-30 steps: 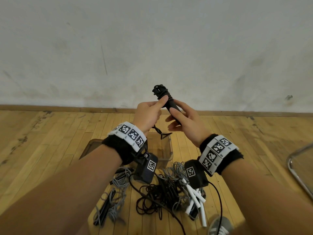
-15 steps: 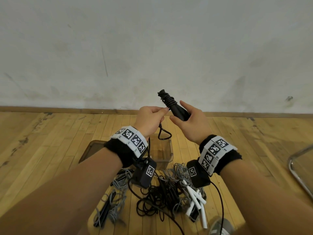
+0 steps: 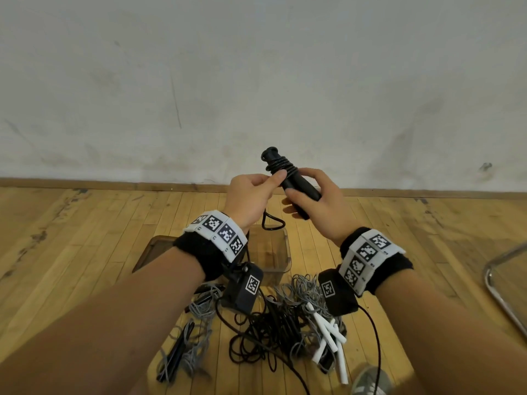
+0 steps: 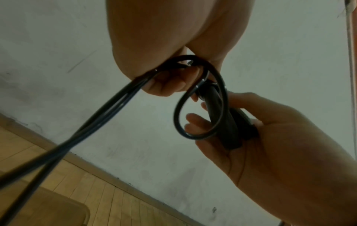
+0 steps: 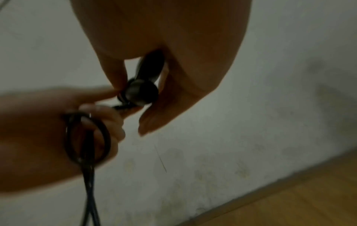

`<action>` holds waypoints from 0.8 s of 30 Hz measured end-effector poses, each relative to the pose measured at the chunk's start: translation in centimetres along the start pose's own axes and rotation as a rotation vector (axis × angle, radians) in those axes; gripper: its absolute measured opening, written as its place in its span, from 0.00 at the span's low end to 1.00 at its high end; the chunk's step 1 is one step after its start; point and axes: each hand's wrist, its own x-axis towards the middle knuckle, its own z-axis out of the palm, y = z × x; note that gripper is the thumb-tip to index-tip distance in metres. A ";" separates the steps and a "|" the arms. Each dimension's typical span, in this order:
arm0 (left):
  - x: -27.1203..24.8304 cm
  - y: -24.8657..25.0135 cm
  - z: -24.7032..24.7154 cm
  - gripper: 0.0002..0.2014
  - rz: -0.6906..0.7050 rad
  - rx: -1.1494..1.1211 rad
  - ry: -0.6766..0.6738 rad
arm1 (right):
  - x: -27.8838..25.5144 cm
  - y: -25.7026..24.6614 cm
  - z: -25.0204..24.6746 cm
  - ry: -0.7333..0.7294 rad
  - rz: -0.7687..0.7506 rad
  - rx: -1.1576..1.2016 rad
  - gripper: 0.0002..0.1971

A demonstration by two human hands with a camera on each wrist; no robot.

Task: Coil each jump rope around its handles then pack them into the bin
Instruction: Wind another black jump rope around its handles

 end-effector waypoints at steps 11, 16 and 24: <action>-0.1 -0.7 -0.1 0.05 -0.053 -0.018 -0.120 | 0.7 0.8 -0.6 -0.058 -0.089 -0.175 0.28; -0.2 -0.7 0.0 0.05 -0.045 0.006 -0.128 | 1.1 1.6 -0.5 0.039 -0.122 -0.371 0.27; -0.3 -0.7 0.5 0.17 -0.095 -0.045 -0.084 | 0.7 1.3 0.3 -0.020 -0.070 -0.500 0.25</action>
